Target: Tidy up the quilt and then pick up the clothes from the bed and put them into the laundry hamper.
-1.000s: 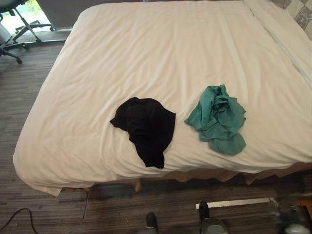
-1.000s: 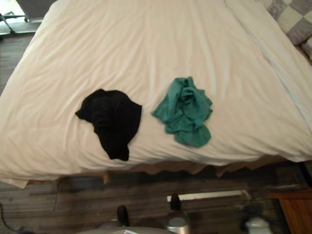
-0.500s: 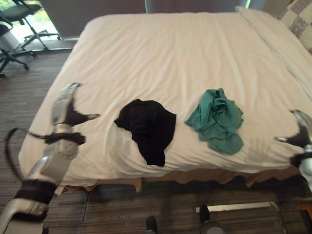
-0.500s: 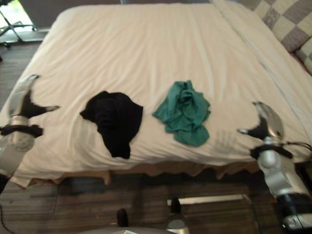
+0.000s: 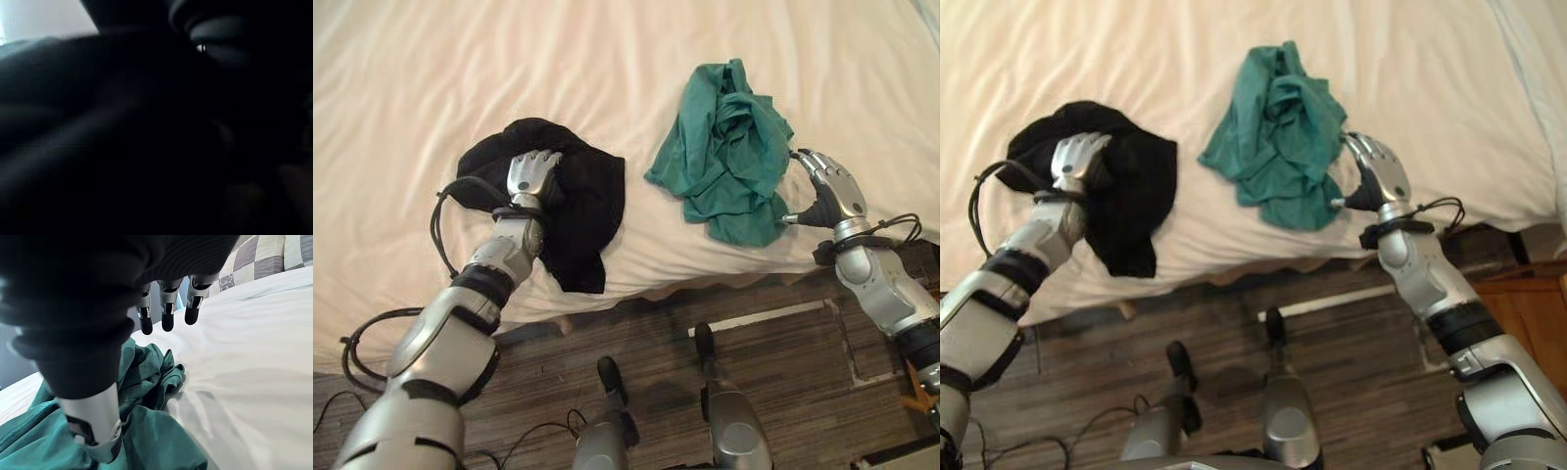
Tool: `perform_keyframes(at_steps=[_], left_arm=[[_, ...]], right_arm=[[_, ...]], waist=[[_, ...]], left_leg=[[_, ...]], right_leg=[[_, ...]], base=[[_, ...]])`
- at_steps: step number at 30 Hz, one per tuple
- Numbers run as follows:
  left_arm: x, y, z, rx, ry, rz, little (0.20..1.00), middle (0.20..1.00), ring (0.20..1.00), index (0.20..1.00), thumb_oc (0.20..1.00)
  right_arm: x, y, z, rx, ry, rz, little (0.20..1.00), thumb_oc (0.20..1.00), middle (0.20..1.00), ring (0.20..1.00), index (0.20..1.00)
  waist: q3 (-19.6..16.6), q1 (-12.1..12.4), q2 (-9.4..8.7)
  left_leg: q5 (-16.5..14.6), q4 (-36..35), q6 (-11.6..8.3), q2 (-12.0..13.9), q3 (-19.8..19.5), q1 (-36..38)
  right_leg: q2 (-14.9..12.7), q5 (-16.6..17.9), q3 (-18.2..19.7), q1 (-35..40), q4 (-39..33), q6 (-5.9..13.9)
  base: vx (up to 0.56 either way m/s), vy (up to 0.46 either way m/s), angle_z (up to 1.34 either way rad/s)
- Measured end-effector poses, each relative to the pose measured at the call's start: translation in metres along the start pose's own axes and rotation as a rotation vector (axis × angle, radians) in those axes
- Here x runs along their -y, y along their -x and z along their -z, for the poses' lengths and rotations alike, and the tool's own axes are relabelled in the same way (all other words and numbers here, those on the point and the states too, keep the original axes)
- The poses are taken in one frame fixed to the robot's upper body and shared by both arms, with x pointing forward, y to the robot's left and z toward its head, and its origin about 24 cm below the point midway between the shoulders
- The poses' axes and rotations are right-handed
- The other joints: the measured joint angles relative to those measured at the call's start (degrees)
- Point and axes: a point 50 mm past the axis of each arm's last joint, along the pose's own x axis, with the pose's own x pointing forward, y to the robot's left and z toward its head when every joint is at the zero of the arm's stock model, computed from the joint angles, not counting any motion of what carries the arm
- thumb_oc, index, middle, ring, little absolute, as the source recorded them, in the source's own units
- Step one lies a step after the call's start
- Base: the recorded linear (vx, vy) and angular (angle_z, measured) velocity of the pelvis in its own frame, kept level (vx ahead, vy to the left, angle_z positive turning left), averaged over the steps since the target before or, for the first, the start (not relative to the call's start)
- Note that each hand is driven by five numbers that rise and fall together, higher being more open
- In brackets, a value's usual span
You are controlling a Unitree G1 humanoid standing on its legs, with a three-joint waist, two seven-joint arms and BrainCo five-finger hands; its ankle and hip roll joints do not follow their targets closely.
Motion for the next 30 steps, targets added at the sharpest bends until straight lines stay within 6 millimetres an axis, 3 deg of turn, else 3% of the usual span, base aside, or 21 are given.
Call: perform_keyframes(at_steps=[3,8,12,15,16,17,22,23,25,26,27,28,29,30], left_arm=[[0.004,0.001,-0.001,-0.020,0.065,0.010,0.200,0.200,0.200,0.200,0.200],[0.041,0.027,-0.015,-0.007,0.303,0.022,0.200,0.200,0.200,0.200,0.200],[0.072,0.063,-0.016,0.015,0.499,0.062,0.200,0.200,0.200,0.200,0.200],[0.100,0.095,-0.008,-0.034,0.609,0.127,0.200,0.200,0.200,0.200,0.200],[0.103,0.098,-0.006,-0.045,0.611,0.138,0.200,0.200,0.200,0.200,0.200],[0.122,0.120,0.005,-0.110,0.637,0.203,0.200,0.200,0.200,0.200,0.200],[0.163,0.201,0.036,-0.322,0.715,0.395,0.200,0.200,0.200,0.200,0.200],[0.170,0.212,0.038,-0.389,0.800,0.414,0.200,0.200,0.200,0.200,0.200],[0.175,0.220,0.035,-0.451,0.902,0.408,0.200,0.200,0.200,0.200,0.200],[0.178,0.224,0.034,-0.476,0.939,0.417,0.200,0.200,0.200,0.200,0.200],[0.185,0.227,0.031,-0.537,1.024,0.425,0.200,0.200,0.200,0.200,0.200],[0.189,0.231,0.030,-0.573,1.061,0.419,0.200,0.200,0.200,0.200,0.200],[0.193,0.235,0.028,-0.596,1.087,0.432,0.200,0.200,0.200,0.200,0.200],[0.198,0.244,0.029,-0.624,1.089,0.460,0.200,0.200,0.200,0.200,0.200]], right_arm=[[0.012,-0.011,-0.006,0.052,0.089,0.020,1.000,1.000,1.000,1.000,1.000],[0.023,-0.030,-0.010,0.093,0.225,0.007,1.000,1.000,1.000,1.000,1.000],[0.019,-0.036,0.015,-0.030,0.285,-0.048,1.000,1.000,1.000,1.000,1.000],[-0.006,-0.029,0.048,-0.224,0.284,-0.154,1.000,1.000,1.000,1.000,1.000],[-0.009,-0.028,0.051,-0.244,0.278,-0.164,1.000,1.000,1.000,1.000,1.000],[-0.018,-0.024,0.058,-0.311,0.251,-0.186,0.200,0.200,0.200,0.200,0.200],[-0.025,-0.005,0.081,-0.496,0.081,-0.164,0.200,0.200,0.200,0.200,0.200],[-0.030,0.013,0.092,-0.572,-0.021,-0.143,0.200,0.200,0.200,0.200,0.200],[-0.038,0.042,0.110,-0.674,-0.090,-0.140,0.200,0.200,0.200,0.200,0.200],[-0.039,0.055,0.117,-0.716,-0.119,-0.123,0.200,0.200,0.200,0.200,0.200],[-0.051,0.089,0.124,-0.805,-0.244,-0.098,0.200,0.200,0.200,0.200,0.200],[-0.058,0.100,0.121,-0.836,-0.331,-0.075,0.200,0.200,0.200,0.200,0.200],[-0.072,0.116,0.116,-0.866,-0.418,-0.083,0.200,0.200,0.200,0.200,0.200],[-0.088,0.127,0.104,-0.880,-0.544,-0.090,0.200,0.200,0.200,0.200,0.200]], waist=[[0.26,0.33,0.49],[0.75,3.55,1.77],[1.36,7.75,3.72],[1.23,9.67,5.04],[1.28,9.63,5.23],[1.19,10.78,5.80],[1.23,12.48,5.48],[1.11,14.03,5.79],[0.62,14.28,6.32],[0.47,14.77,6.22],[-0.38,14.83,4.08],[-1.06,13.41,3.19],[-2.17,12.30,2.06],[-3.80,12.28,0.16]], left_leg=[[0.06,0.01,-0.09,0.13,-0.34,-0.07],[0.61,0.03,-0.72,0.48,-2.20,0.79],[0.89,0.04,-0.86,0.42,-4.11,0.14],[1.26,0.03,-0.98,0.54,-6.87,0.61],[1.31,0.03,-0.98,0.61,-7.12,0.62],[1.53,0.04,-0.88,0.52,-8.45,0.64],[2.30,0.04,-1.52,1.13,-12.39,0.72],[2.52,0.24,-2.76,1.19,-15.17,0.31],[1.91,-0.12,-3.32,1.67,-15.76,-1.29],[0.41,-0.04,-2.60,2.80,-12.19,-1.61],[-3.30,0.65,-2.87,5.12,1.31,-1.31],[-3.05,2.54,-3.12,7.11,9.25,-2.05],[-2.23,5.24,-3.79,9.31,12.35,-1.88],[-1.61,7.14,-4.24,10.54,12.40,-1.25]], right_leg=[[0.16,-0.01,-0.43,0.27,0.00,0.00],[0.70,-0.18,-2.59,2.20,0.01,-0.24],[0.59,-0.54,-5.10,3.40,0.03,-0.63],[0.55,-1.13,-7.58,4.97,0.00,-1.10],[0.55,-1.21,-8.05,5.28,0.00,-1.13],[0.60,-1.57,-9.16,6.00,0.01,-0.96],[1.00,-2.30,-12.36,8.29,-0.02,-1.42],[1.04,-3.36,-16.10,9.79,-0.32,-1.57],[1.37,-3.83,-20.35,11.87,0.06,-2.20],[1.46,-4.00,-21.89,12.81,0.03,-2.41],[-1.31,-4.25,-27.87,14.78,0.17,-2.99],[-2.22,-4.24,-31.47,16.06,0.20,-3.01],[-3.86,-4.47,-34.29,17.32,0.66,-2.98],[-5.85,-4.47,-35.59,18.19,0.52,-2.89]], base=[[-0.02,-0.090,0.04],[-0.03,-0.107,0.19],[-0.02,-0.110,0.27],[-0.03,-0.078,0.36],[-0.05,-0.058,0.44],[-0.06,-0.059,0.32],[-0.09,-0.126,0.41],[-0.17,-0.184,0.90],[-0.07,-0.061,1.19],[-0.02,-0.005,1.59],[-0.06,0.035,1.67],[-0.07,0.070,1.78],[-0.09,0.142,1.20],[-0.10,0.164,0.78]])
